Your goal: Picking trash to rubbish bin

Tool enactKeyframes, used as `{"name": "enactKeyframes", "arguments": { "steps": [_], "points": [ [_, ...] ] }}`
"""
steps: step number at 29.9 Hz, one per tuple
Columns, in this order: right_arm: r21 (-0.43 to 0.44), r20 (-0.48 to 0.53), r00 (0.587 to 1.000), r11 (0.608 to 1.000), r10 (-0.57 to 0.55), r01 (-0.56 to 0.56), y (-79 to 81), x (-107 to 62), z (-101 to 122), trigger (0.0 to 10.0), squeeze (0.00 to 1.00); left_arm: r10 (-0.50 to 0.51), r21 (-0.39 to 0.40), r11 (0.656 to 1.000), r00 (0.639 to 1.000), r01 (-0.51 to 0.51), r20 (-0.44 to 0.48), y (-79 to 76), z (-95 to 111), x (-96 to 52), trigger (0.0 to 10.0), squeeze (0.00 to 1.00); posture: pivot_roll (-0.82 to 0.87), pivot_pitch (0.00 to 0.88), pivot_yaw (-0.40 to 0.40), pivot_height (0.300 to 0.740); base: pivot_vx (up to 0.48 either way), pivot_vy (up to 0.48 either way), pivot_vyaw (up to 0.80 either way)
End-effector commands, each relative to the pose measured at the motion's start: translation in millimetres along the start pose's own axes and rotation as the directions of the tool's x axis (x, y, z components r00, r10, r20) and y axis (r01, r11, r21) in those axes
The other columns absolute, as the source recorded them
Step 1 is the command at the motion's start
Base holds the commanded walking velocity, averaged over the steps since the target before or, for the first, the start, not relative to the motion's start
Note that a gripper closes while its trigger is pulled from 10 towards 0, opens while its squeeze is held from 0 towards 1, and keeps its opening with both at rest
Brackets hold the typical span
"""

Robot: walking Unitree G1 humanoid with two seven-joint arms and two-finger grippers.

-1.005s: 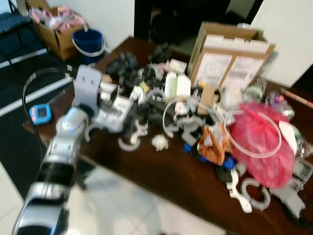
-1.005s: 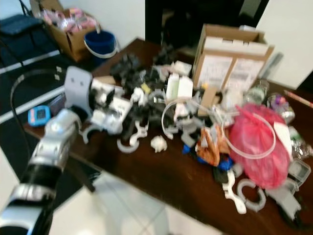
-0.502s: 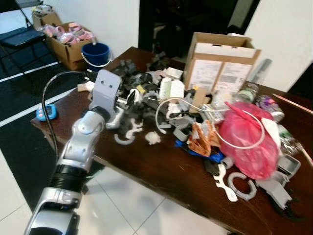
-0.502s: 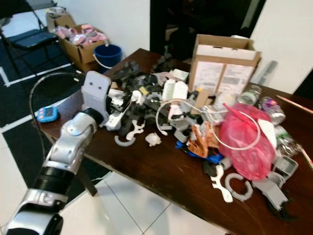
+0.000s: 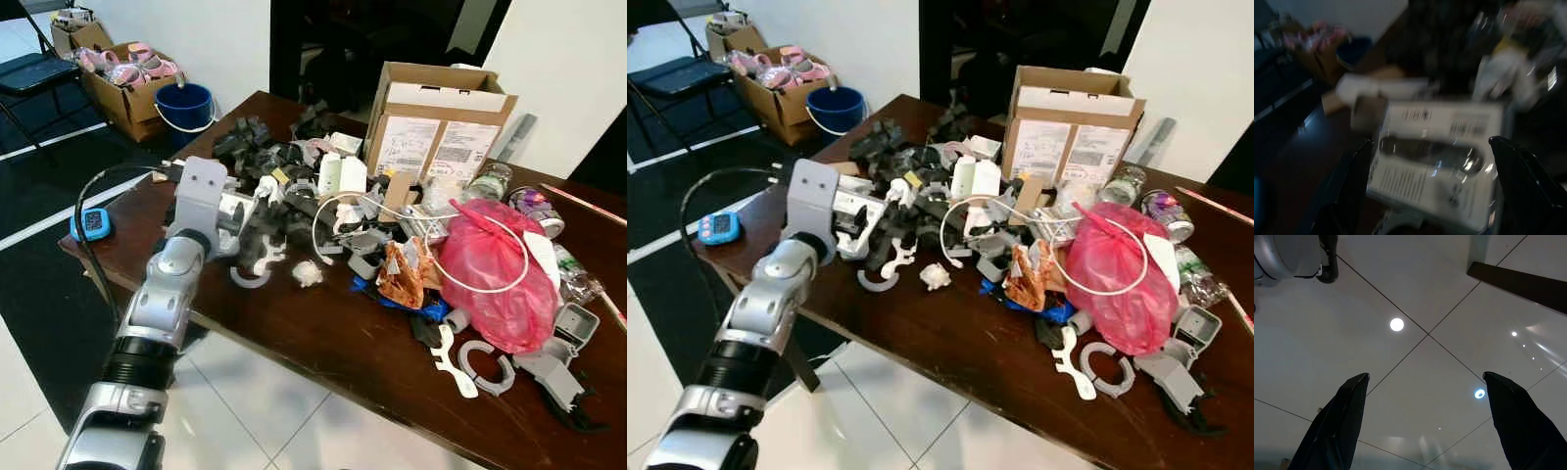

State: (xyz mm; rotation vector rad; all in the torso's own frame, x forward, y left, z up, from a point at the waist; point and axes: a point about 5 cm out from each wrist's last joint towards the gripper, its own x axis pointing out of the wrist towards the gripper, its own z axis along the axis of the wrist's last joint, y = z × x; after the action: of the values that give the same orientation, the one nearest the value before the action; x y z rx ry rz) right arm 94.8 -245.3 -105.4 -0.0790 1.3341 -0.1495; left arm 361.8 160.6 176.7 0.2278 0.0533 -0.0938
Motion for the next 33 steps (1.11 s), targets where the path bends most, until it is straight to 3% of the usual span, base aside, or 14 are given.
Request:
{"name": "enactKeyframes", "arguments": {
  "steps": [1, 10, 24, 33],
  "points": [
    [-0.002, -0.021, 1.0, 1.0, 0.0, 0.0, -0.1, -0.1, -7.0, 10.0, 0.0, 0.014, 0.017, 1.0, 0.999, -0.014, -0.043, 5.0, -12.0, -0.2, 10.0, 0.0, 0.14, 0.123, -0.053, 0.74, 0.0, 0.0, 0.0],
    [-0.005, -0.024, 1.0, 1.0, -0.004, 0.004, -2.3, -0.3, -8.8, 10.0, 0.0, 0.005, 0.028, 1.0, 0.997, -0.003, -0.073, 12.6, -29.4, 5.7, 10.0, 0.0, 0.12, 0.123, -0.052, 0.74, 0.0, 0.0, 0.0],
    [0.003, -0.032, 0.999, 1.0, -0.007, 0.008, -4.4, -0.7, -12.8, 10.0, 0.0, -0.108, 0.031, 0.994, 0.991, 0.106, 0.079, -8.8, -7.8, 11.5, 10.0, 0.0, 0.12, 0.136, -0.052, 0.74, 0.0, 0.0, 0.0],
    [-0.01, -0.035, 0.999, 1.0, -0.011, 0.01, -5.4, -0.8, -14.2, 10.0, 0.0, -0.164, 0.08, 0.984, 0.984, 0.159, 0.071, -13.2, -14.8, 13.6, 10.0, 0.0, 0.11, 0.144, -0.059, 0.74, 0.0, 0.0, 0.0]
  ]
}}
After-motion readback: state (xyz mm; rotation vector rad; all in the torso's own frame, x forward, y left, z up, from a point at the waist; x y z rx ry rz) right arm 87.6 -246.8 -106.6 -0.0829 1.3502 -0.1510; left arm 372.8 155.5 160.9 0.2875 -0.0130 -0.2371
